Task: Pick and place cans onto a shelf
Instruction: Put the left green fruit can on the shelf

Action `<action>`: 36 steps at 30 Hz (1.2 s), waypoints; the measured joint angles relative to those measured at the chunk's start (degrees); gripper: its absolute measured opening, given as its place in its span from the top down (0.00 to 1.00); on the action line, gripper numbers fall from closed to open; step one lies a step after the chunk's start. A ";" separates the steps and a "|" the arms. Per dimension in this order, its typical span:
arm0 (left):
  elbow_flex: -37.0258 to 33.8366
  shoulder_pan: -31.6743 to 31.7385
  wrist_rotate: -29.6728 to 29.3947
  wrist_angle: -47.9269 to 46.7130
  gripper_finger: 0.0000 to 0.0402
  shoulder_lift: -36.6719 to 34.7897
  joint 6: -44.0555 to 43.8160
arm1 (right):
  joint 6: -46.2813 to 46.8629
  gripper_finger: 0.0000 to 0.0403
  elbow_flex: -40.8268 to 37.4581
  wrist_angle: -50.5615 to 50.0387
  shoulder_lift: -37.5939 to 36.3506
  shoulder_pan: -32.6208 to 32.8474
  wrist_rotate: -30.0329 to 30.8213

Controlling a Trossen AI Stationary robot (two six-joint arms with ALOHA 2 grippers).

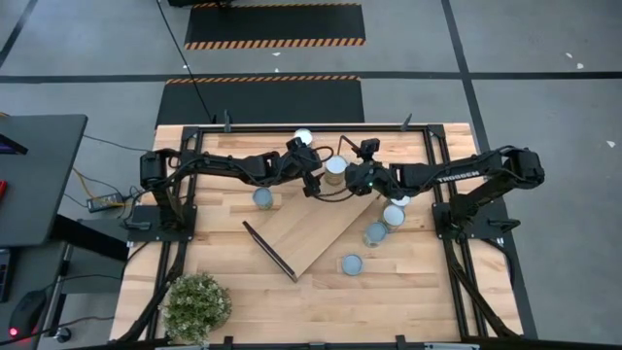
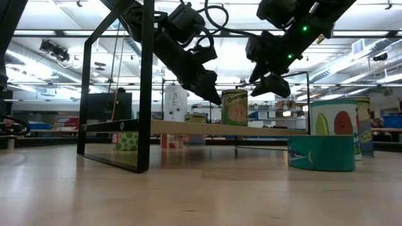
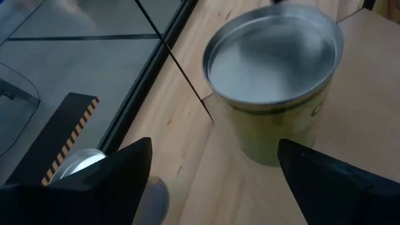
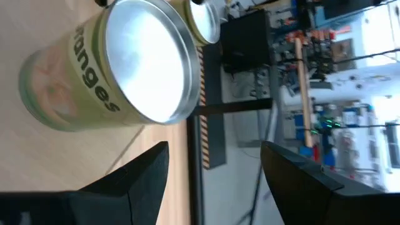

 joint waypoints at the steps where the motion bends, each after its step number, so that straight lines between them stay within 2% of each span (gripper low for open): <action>1: 0.00 -0.04 0.00 -0.68 0.12 -0.27 0.00 | 0.01 0.35 0.00 -0.20 -0.02 0.56 1.02; 8: 0.02 0.10 0.24 -1.68 0.12 -1.76 -0.02 | 1.80 0.35 0.00 -2.27 -0.04 5.46 2.85; 11: 0.02 0.63 3.04 -1.91 0.12 -1.72 -0.54 | 4.45 0.35 0.00 -2.60 -0.04 6.68 -1.43; 14: 0.07 0.68 3.59 -1.68 0.12 -0.93 -0.72 | 5.28 0.35 0.00 -2.48 0.04 5.55 -6.58; 21: 0.04 0.81 3.30 -0.47 0.12 -0.95 -0.63 | 4.59 0.35 0.00 -0.97 0.04 1.41 -9.03; 36: 0.04 2.66 3.21 1.63 0.12 -0.95 -0.44 | 0.60 0.35 0.00 1.89 0.04 -1.36 -9.50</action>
